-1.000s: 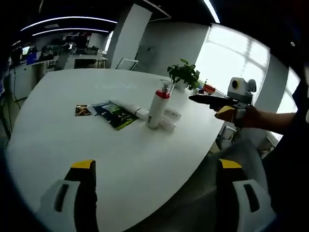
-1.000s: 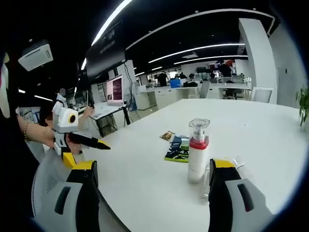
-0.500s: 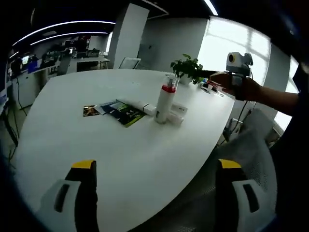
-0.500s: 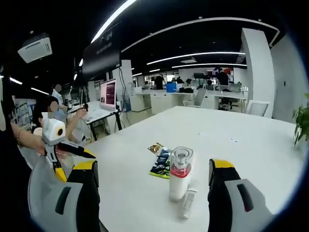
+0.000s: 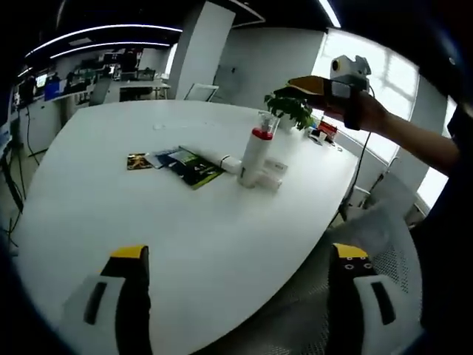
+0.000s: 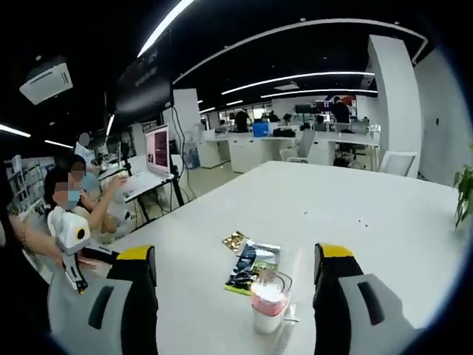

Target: Arrange the skincare products in the storage area until every visible bottle or jar stands upright without overlapping.

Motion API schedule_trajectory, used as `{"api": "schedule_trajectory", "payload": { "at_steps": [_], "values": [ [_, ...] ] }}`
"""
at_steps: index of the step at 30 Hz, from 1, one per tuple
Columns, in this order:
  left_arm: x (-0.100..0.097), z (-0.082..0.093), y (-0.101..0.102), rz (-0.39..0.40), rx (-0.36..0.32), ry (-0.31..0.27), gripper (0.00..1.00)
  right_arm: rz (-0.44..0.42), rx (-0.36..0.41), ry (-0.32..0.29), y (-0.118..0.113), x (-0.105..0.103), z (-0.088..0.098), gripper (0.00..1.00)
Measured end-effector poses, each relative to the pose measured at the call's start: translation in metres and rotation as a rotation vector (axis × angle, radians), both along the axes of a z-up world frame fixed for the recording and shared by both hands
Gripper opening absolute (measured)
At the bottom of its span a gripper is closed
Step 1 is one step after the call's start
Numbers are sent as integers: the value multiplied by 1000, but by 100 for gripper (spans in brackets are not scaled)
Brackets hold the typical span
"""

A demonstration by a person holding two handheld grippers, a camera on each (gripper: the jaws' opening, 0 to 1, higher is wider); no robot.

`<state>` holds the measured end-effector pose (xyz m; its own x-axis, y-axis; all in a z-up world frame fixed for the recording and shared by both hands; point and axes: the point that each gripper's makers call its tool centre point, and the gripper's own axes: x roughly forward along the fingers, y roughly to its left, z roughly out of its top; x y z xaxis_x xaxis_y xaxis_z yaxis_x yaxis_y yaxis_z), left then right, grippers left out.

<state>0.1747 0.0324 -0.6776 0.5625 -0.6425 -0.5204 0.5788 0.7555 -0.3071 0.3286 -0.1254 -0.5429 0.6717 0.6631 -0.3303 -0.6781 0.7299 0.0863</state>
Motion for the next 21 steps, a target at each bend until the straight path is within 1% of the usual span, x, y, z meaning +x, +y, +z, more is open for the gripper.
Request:
{"api": "schedule_trajectory", "payload": {
  "at_steps": [1,4,6,10,12,15,16,17,19,20,21],
  "values": [
    [0,0,-1,2,-4,2,94,2,-5,10,0,5,-1,87],
    [1,6,-4,31,-55,17,94,-5,5,41,2,16,-2,87],
    [1,7,-6,29,-55,10,94,-7,2,64,6,20,-2,85],
    [1,7,-9,20,-57,16,94,-34,-34,112,2,43,-14,83],
    [5,10,-8,30,-77,20,94,-46,-50,129,0,52,-20,80],
    [13,9,-3,51,-77,21,93,-50,-76,151,0,68,-27,79],
    [15,9,-3,56,-81,20,93,-48,-88,160,0,74,-31,79],
    [17,10,-2,62,-86,21,93,-48,-108,180,1,75,-35,79],
    [21,11,1,72,-96,22,93,-52,-143,205,0,84,-47,79],
    [22,11,1,74,-96,22,93,-63,-194,229,-6,90,-60,78],
    [24,10,1,76,-94,23,92,-67,-221,237,-9,96,-67,75]
  ]
}}
